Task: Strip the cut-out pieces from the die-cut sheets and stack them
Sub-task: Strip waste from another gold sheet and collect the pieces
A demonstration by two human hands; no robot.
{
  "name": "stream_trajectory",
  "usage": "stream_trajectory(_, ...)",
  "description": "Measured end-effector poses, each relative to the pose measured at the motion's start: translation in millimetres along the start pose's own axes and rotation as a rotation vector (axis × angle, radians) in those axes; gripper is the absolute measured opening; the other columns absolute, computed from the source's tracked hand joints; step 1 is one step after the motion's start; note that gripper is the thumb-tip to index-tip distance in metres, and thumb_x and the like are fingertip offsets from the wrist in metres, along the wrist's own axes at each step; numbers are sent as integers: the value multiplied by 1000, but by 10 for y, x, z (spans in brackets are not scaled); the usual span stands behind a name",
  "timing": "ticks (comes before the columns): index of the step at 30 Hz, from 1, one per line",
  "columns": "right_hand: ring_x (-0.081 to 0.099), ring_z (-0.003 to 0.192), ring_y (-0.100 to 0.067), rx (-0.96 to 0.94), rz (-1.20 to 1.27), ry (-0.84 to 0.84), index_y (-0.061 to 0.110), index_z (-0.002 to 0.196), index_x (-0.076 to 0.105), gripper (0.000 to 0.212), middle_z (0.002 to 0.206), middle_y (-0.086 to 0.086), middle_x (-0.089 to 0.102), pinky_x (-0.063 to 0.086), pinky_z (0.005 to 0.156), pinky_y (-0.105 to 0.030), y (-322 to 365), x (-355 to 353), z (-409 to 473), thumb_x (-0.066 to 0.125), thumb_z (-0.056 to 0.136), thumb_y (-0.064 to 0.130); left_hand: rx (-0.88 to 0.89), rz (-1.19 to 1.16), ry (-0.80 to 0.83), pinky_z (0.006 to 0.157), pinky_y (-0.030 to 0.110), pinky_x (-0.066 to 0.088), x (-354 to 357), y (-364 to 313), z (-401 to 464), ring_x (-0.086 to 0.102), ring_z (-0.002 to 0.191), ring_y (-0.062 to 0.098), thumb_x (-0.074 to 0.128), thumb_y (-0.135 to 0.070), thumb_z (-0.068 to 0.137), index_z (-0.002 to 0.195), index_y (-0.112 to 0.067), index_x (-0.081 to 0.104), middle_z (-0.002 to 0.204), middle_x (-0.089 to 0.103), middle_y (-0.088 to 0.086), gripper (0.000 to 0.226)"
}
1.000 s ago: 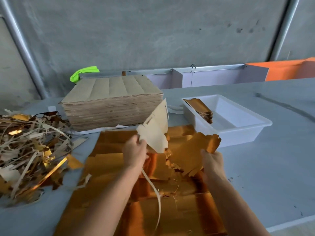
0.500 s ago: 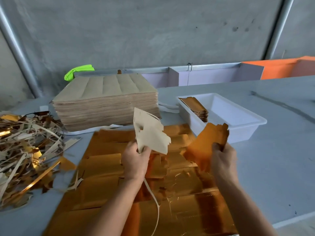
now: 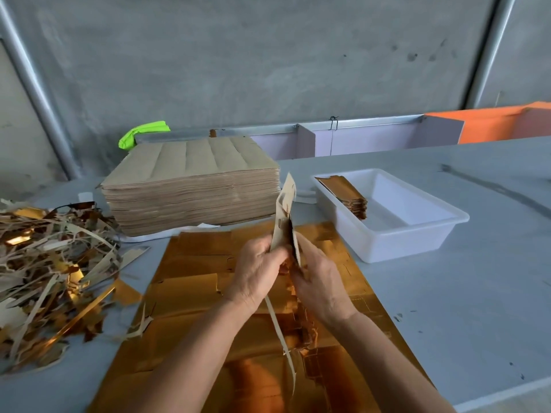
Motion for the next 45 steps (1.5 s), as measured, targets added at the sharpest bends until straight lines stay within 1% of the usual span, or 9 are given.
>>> stream_trajectory(7,57,73,-13,136,-65,-348,9,111,57,21,86,2,64,48,64,-24,-36,-3,68,57,91,16,31,141,89,51,11,35,68,-28,-86,47,60,9,59,-14,88,62,-12,58,64,54,10,27)
stream_trajectory(14,56,70,-16,579,268,-295,15,89,56,20,78,-2,57,50,61,-27,-388,-144,41,39,100,12,-24,-67,-268,61,21,49,-259,-13,23,67,81,9,44,-28,99,60,-13,57,86,72,-10,43)
stream_trajectory(23,55,94,-29,1031,738,-443,18,95,47,5,91,-1,52,46,91,-49,-538,-304,-159,46,99,21,-162,-269,-548,61,23,53,-561,182,145,67,83,10,35,-13,102,134,-16,45,129,58,8,34)
stream_trajectory(27,53,85,-25,1044,743,-474,18,104,44,4,102,-4,52,45,83,-45,-551,-372,-222,44,100,20,-138,-61,-511,58,20,56,-610,256,132,67,81,8,32,0,100,149,-37,13,155,27,1,65)
stream_trajectory(31,56,96,-31,1033,710,-418,15,112,48,15,106,-7,56,47,92,-50,-510,-323,-264,47,99,23,-34,355,-318,82,35,56,-449,324,84,62,106,19,39,18,88,144,-32,33,156,20,-2,74)
stream_trajectory(34,60,93,-32,1023,733,-342,15,104,54,10,99,-9,61,49,89,-54,-423,-188,-307,50,98,22,39,594,-18,109,23,29,-72,490,-17,42,132,19,36,12,92,138,-21,43,145,34,-8,56)
stream_trajectory(37,56,102,-32,1011,726,-331,17,108,43,15,107,-4,55,45,96,-56,-385,-146,-342,49,98,27,-17,555,128,84,0,35,104,675,-130,51,118,10,39,-10,99,127,-28,52,115,50,-18,36)
stream_trajectory(40,57,96,-31,963,622,-358,12,91,47,14,92,-6,52,45,95,-53,-407,-318,-308,46,99,23,-14,608,84,75,-7,31,76,782,-111,49,112,1,38,-13,100,128,-20,55,123,54,-11,34)
stream_trajectory(45,54,75,-20,833,643,-522,19,95,50,5,83,1,54,44,75,-40,-320,-764,-221,48,99,20,-54,834,42,90,18,46,114,786,-93,58,108,11,41,-17,100,120,-20,58,118,60,-4,27)
Point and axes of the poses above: each hand's wrist, its own z-axis towards the middle knuckle, its own x-axis out of the palm, y = z × x, the point moved 4 cm from there along z, towards the middle knuckle
